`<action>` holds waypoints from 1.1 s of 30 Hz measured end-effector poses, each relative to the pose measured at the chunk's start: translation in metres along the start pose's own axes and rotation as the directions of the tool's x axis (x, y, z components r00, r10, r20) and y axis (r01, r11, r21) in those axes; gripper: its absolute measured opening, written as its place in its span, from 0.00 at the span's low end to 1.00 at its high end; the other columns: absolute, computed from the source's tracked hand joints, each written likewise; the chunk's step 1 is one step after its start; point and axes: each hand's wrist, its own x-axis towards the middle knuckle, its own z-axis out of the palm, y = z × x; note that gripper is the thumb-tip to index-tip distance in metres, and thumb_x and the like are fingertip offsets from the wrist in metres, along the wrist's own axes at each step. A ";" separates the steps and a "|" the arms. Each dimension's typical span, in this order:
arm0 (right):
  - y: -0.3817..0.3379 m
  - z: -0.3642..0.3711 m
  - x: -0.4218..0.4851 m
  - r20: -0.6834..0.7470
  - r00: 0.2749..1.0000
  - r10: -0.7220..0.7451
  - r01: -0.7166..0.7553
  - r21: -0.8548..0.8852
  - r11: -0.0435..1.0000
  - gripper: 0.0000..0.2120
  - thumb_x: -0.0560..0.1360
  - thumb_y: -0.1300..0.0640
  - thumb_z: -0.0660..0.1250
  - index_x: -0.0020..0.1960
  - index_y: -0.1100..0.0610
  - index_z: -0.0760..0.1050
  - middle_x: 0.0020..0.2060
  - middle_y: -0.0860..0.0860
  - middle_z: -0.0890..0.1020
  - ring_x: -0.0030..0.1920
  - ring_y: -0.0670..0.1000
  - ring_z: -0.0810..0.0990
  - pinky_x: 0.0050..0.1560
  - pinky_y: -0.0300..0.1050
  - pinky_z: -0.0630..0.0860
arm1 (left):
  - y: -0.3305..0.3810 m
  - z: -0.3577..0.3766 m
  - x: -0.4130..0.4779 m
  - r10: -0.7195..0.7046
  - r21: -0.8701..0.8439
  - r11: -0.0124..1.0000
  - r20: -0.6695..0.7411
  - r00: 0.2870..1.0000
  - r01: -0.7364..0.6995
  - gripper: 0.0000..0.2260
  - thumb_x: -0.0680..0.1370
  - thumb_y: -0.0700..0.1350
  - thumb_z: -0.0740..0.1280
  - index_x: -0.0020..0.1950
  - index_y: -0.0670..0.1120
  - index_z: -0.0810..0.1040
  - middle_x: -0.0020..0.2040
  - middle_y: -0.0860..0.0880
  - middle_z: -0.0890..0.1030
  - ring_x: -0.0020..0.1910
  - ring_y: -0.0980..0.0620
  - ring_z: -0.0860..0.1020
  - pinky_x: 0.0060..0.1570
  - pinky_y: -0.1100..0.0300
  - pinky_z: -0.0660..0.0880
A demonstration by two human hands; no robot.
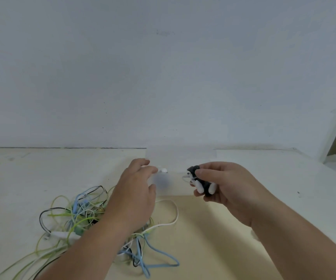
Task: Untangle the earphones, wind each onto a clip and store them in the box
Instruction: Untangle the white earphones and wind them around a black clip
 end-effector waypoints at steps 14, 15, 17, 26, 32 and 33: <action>-0.022 0.023 0.079 -0.093 0.960 -0.264 0.101 -0.764 0.637 0.17 0.76 0.53 0.69 0.35 0.65 0.74 0.26 0.55 0.69 0.26 0.52 0.66 0.30 0.42 0.61 | 0.007 0.001 -0.004 0.008 -0.108 0.994 0.130 0.991 0.006 0.18 0.75 0.41 0.68 0.63 0.53 0.71 0.80 0.64 0.41 0.64 0.51 0.74 0.48 0.65 0.65; -0.024 0.025 0.086 -0.102 0.963 -0.248 0.061 -0.818 0.573 0.17 0.75 0.52 0.69 0.35 0.64 0.74 0.25 0.53 0.69 0.26 0.52 0.66 0.29 0.42 0.61 | 0.007 0.002 -0.004 0.019 -0.106 0.994 0.134 0.991 -0.005 0.20 0.75 0.41 0.67 0.65 0.53 0.71 0.80 0.64 0.41 0.67 0.53 0.72 0.50 0.64 0.65; -0.027 0.029 0.098 -0.118 0.965 -0.235 0.004 -0.887 0.462 0.18 0.74 0.51 0.70 0.32 0.59 0.70 0.25 0.52 0.70 0.27 0.51 0.68 0.31 0.42 0.63 | 0.008 0.002 -0.004 0.023 -0.112 0.994 0.132 0.991 -0.008 0.20 0.75 0.41 0.67 0.66 0.53 0.71 0.80 0.63 0.42 0.68 0.55 0.71 0.52 0.63 0.67; -0.027 0.051 0.111 0.031 0.999 -0.038 0.036 -0.993 0.116 0.19 0.78 0.55 0.66 0.32 0.57 0.63 0.29 0.51 0.68 0.30 0.50 0.67 0.25 0.39 0.61 | 0.005 0.000 -0.004 0.023 -0.106 0.994 0.122 0.992 -0.010 0.22 0.76 0.43 0.66 0.70 0.53 0.70 0.79 0.64 0.45 0.70 0.57 0.69 0.62 0.60 0.70; -0.040 0.047 0.106 0.073 0.983 0.169 0.053 -0.991 0.119 0.16 0.81 0.55 0.64 0.35 0.57 0.68 0.34 0.50 0.69 0.32 0.49 0.65 0.29 0.40 0.62 | 0.008 -0.002 -0.005 -0.008 -0.117 0.993 0.151 0.989 0.026 0.22 0.76 0.44 0.67 0.69 0.52 0.70 0.79 0.64 0.45 0.65 0.54 0.74 0.59 0.62 0.68; -0.039 0.047 0.108 0.072 0.981 0.181 0.039 -0.983 0.182 0.15 0.80 0.54 0.65 0.36 0.57 0.70 0.35 0.51 0.71 0.33 0.50 0.67 0.32 0.41 0.63 | 0.007 -0.002 -0.005 -0.009 -0.112 0.993 0.155 0.988 0.027 0.22 0.76 0.44 0.67 0.69 0.52 0.69 0.80 0.63 0.46 0.67 0.54 0.73 0.60 0.61 0.68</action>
